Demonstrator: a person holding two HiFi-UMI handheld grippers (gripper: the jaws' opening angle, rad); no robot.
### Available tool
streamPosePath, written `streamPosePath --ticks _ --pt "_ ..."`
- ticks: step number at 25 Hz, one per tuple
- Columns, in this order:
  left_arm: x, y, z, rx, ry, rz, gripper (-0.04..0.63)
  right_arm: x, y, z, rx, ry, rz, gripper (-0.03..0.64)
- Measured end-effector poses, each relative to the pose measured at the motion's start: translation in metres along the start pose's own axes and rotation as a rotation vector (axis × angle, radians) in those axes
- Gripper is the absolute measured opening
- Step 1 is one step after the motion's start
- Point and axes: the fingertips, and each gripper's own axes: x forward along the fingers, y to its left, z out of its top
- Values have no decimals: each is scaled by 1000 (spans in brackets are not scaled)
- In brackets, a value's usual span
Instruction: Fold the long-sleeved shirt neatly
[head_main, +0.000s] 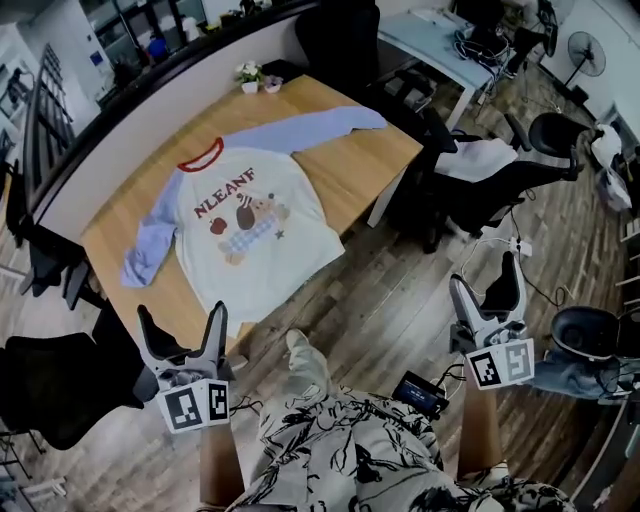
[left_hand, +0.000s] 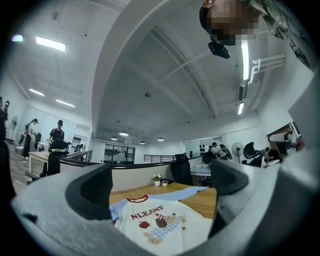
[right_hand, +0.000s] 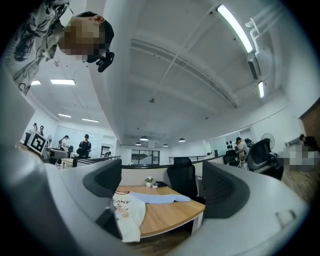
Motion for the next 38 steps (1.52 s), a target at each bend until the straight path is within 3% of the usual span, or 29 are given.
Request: streamPosePath --ticks 6,11,16,21,25,31,34,38 --pt "91 28 -1 1 -1 -65 601 88 -2 0 -16 -9 -32 497" --pt "140 39 -9 -2 19 -100 601 126 -10 -8 -12 4 -73 497" --pt "176 32 -22 5 40 -119 601 153 -33 -28 13 25 -101 497" --pt "219 12 -26 45 59 -125 601 206 -67 -49 45 30 -75 497" --pt "275 -23 -26 62 68 -131 601 264 -110 -67 61 41 -25 495" --pt "375 -100 -62 -5 161 -191 601 346 -185 -117 66 127 41 495" --pt "430 -152 -89 22 220 -283 601 379 -220 -148 89 167 69 494" --pt "507 -224 -134 18 281 -474 601 422 -253 -205 119 249 105 488"
